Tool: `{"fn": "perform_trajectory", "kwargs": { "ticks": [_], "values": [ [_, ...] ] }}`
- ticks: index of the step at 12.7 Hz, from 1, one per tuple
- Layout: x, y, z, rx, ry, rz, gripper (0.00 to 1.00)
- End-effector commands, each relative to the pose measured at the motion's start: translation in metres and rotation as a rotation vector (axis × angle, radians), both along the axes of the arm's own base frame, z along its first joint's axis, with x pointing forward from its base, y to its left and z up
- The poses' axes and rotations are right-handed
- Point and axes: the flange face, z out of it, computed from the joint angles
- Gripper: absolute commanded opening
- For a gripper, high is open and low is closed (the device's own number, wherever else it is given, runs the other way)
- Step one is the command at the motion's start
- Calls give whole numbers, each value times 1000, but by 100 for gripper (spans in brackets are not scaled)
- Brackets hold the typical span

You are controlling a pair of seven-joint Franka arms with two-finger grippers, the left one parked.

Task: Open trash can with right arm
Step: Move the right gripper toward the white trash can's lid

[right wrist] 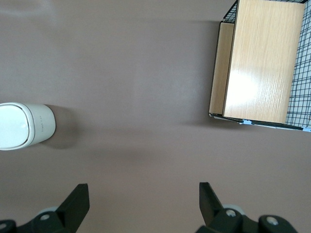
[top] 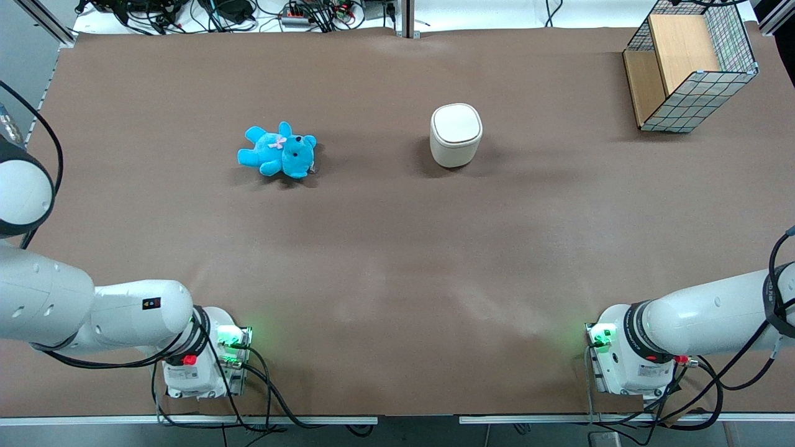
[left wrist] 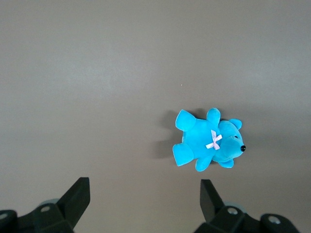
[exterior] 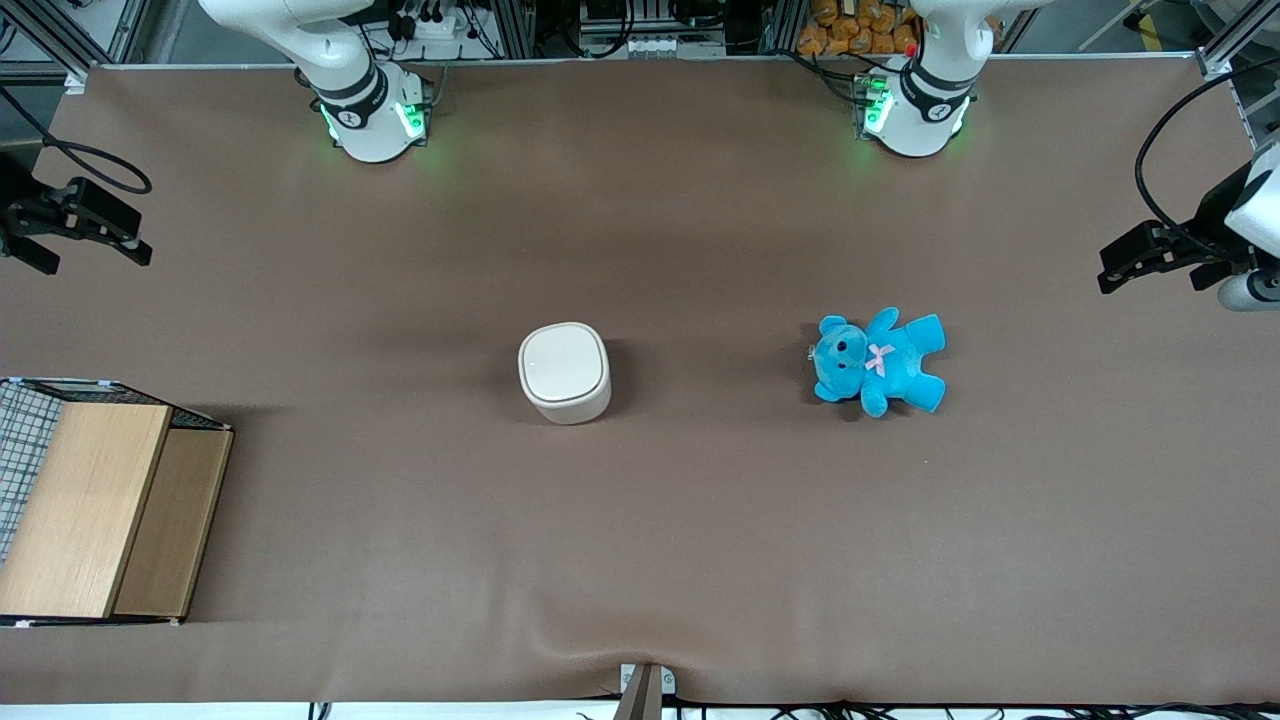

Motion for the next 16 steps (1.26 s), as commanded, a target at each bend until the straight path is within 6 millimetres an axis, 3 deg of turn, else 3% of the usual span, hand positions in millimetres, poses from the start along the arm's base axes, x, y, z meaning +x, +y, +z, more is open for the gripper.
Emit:
{"fn": "perform_trajectory", "kwargs": {
  "ticks": [1, 4, 7, 12, 16],
  "values": [
    [-2, 2, 5, 3, -7, 9, 100],
    [3, 21, 1, 13, -1, 40, 100],
    [26, 43, -23, 59, 30, 57, 100],
    [44, 168, -68, 56, 61, -21, 100],
    [53, 256, -127, -6, 59, -6, 100]
  ]
}}
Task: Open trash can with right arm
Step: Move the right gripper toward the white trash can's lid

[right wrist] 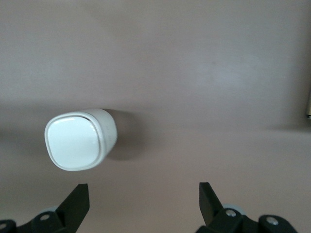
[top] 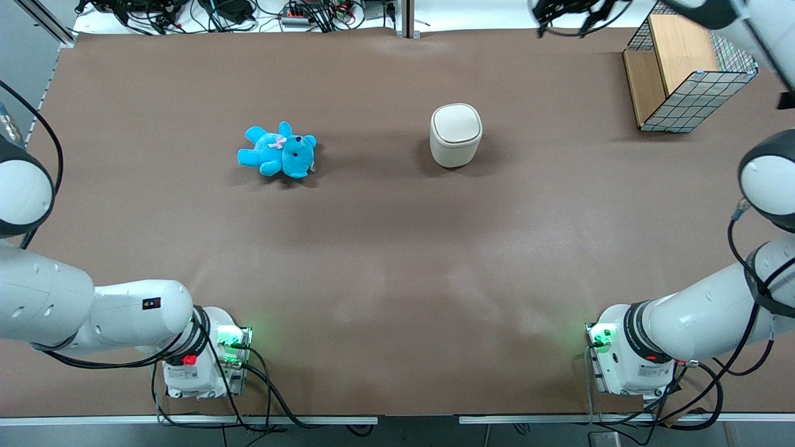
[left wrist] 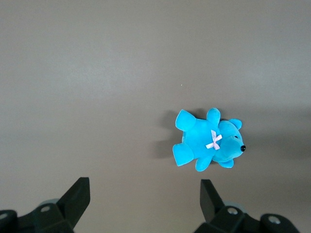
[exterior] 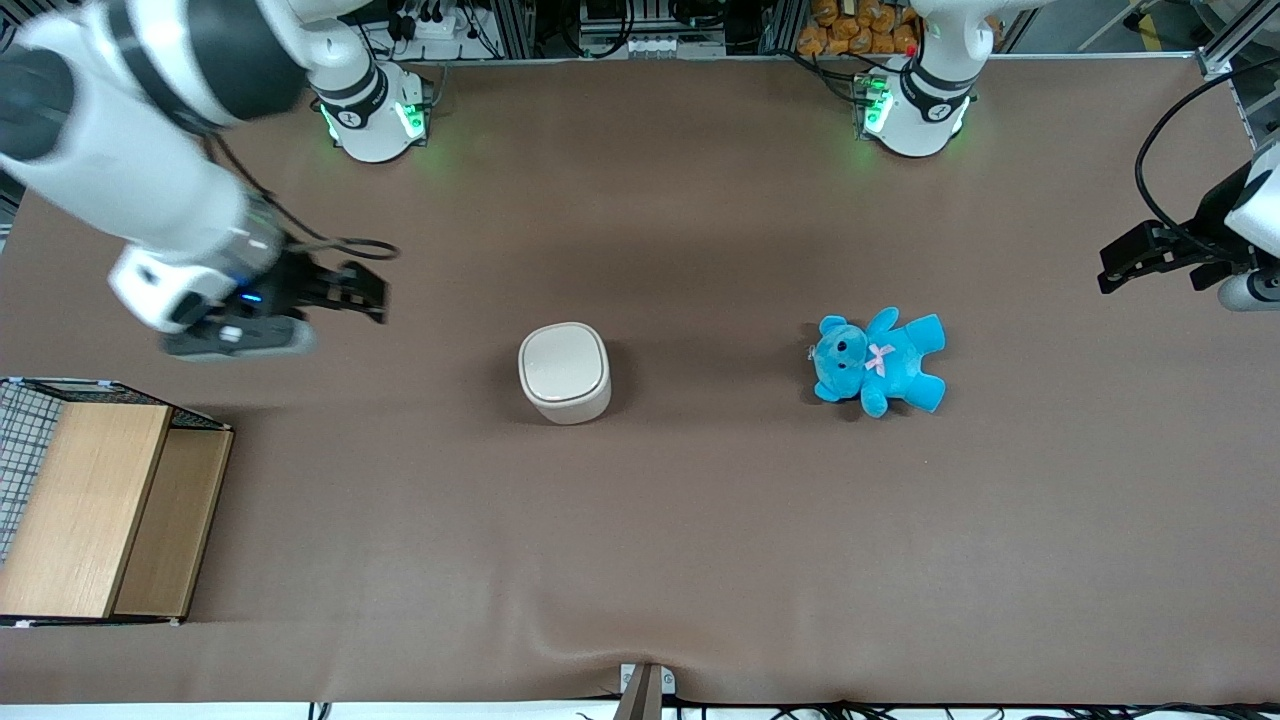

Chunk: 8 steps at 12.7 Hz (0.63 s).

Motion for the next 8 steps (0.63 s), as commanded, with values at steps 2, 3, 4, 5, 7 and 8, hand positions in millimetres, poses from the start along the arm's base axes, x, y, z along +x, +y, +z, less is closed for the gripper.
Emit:
{"fn": "perform_trajectory", "kwargs": {
  "ticks": [2, 3, 4, 5, 7, 8],
  "values": [
    [13, 60, -44, -56, -38, -31, 100],
    [15, 72, -60, -55, -36, -66, 100],
    [17, 82, -72, -50, -39, -74, 100],
    [19, 90, -83, -47, -38, -65, 100],
    [16, 108, -101, -47, -30, -39, 89],
    [14, 115, -108, -45, -31, -30, 77]
  ]
}}
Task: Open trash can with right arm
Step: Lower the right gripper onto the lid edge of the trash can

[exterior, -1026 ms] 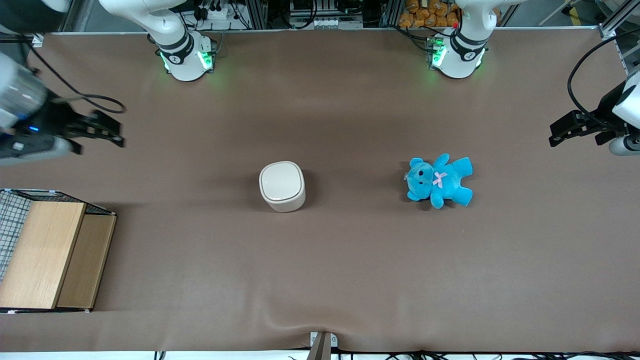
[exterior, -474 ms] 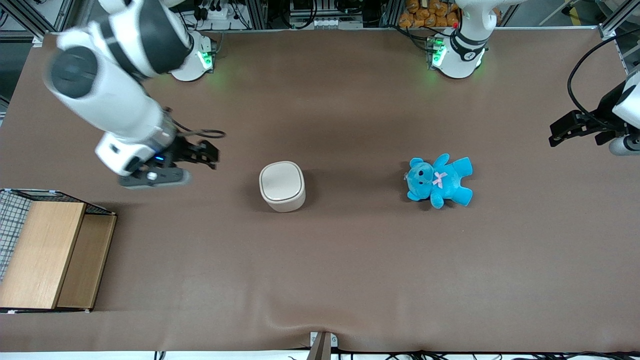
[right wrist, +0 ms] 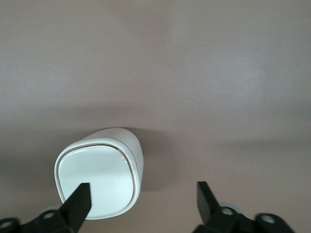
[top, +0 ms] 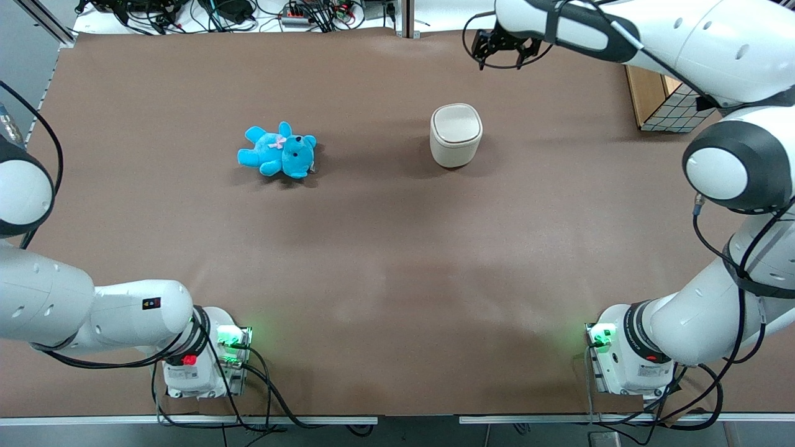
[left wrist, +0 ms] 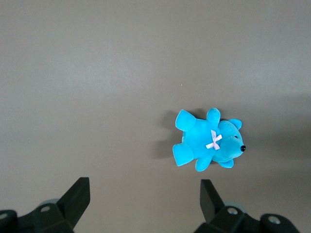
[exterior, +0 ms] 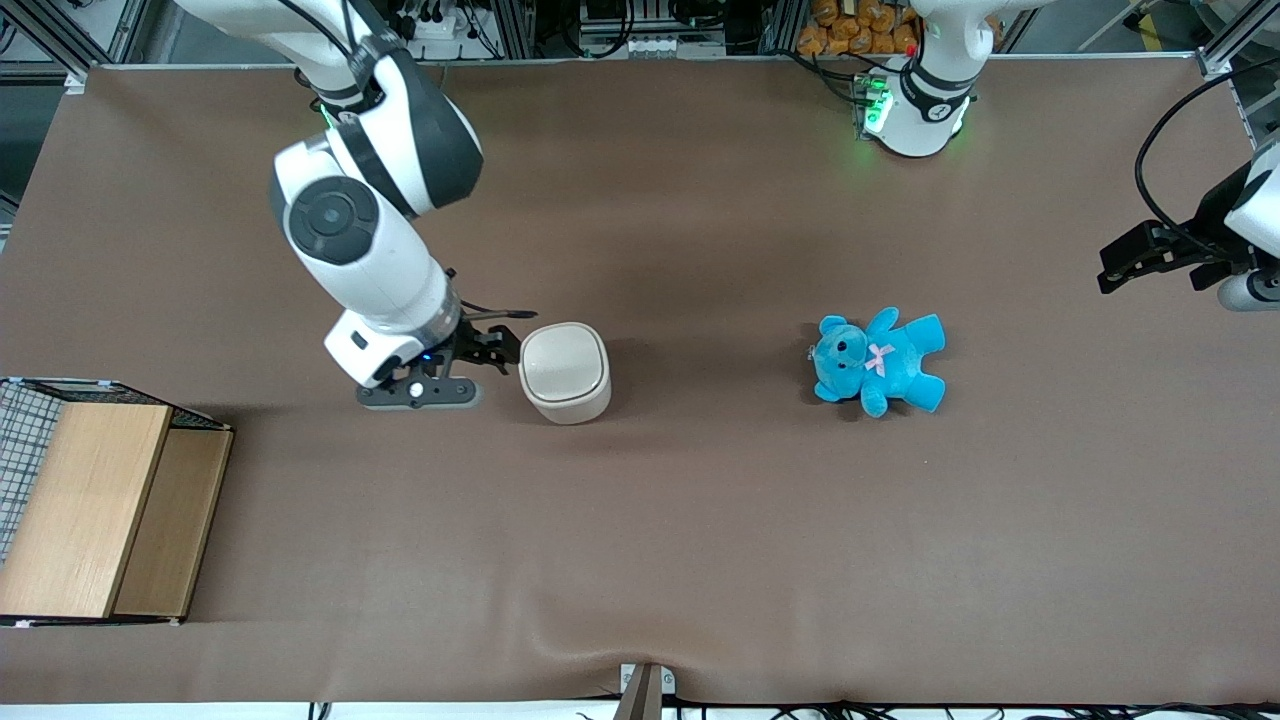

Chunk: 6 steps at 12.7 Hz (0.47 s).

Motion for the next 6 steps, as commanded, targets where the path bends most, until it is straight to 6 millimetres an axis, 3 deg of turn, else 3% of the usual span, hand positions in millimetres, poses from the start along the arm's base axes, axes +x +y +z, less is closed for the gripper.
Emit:
{"fn": "perform_trajectory", "kwargs": {
  "ticks": [1, 3, 6],
  "values": [
    [1, 23, -10, 1, -12, 7, 64],
    [-6, 41, -18, -9, -24, 52, 36],
    [-13, 56, -33, -42, -21, 46, 19]
  ]
}}
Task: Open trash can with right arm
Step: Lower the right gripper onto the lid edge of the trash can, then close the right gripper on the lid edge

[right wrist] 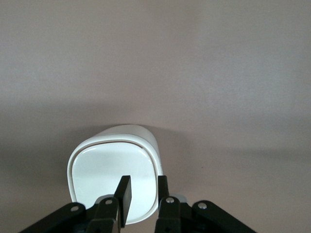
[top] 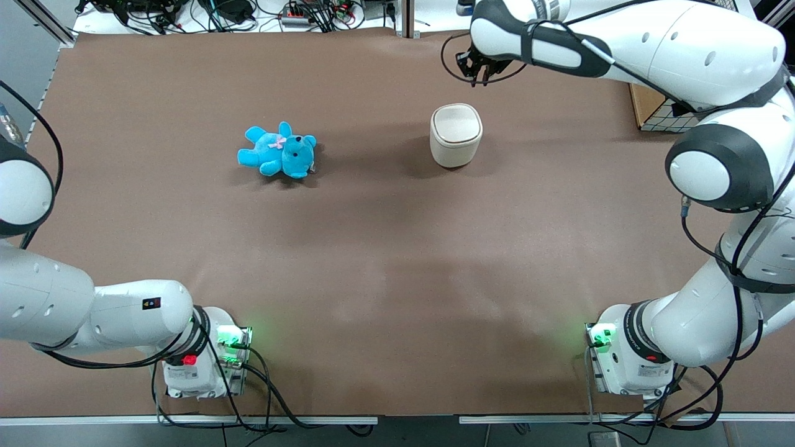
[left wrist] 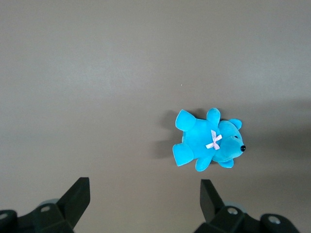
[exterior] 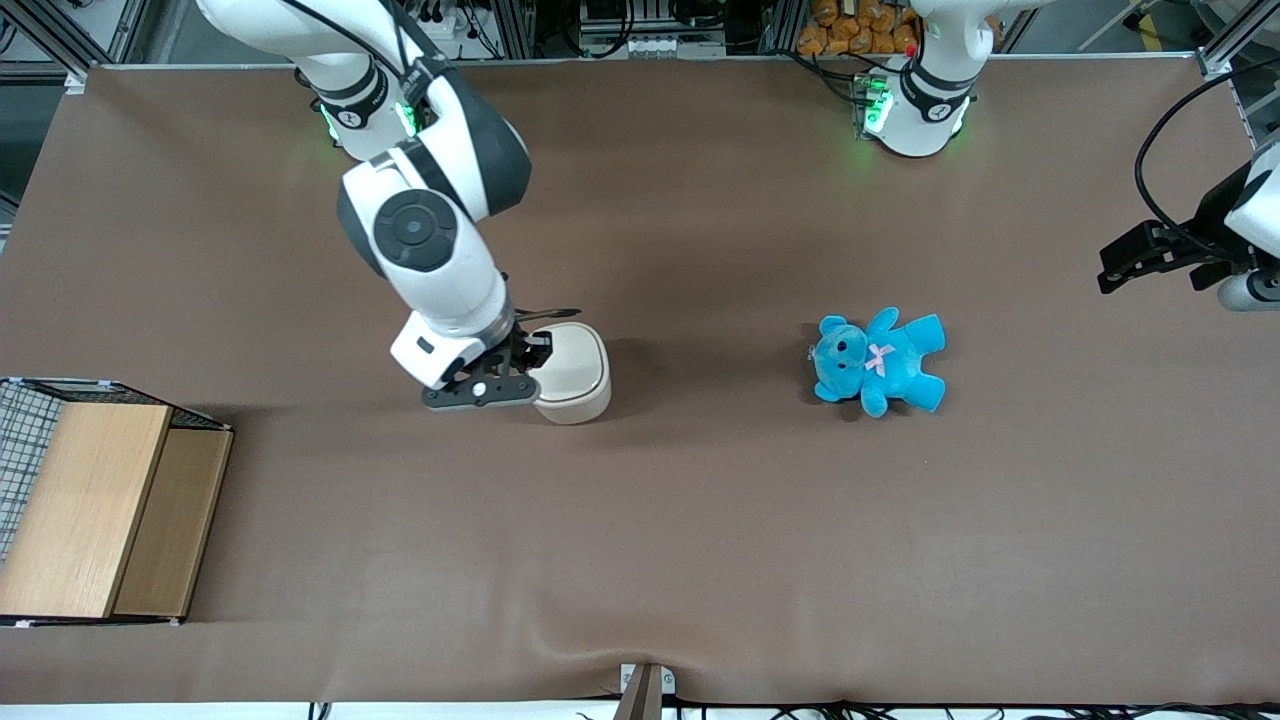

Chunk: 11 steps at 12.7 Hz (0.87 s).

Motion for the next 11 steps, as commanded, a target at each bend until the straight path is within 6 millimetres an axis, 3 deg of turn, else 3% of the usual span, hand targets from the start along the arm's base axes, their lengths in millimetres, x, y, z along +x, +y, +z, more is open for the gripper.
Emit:
{"fn": "perform_trajectory", "kwargs": {
  "ticks": [1, 5, 11],
  "values": [
    [-2, 15, -14, -22, 4, -23, 11],
    [-17, 14, -45, -80, 42, 4, 0],
    [-28, 5, -70, -92, 23, 23, 0]
  ]
}}
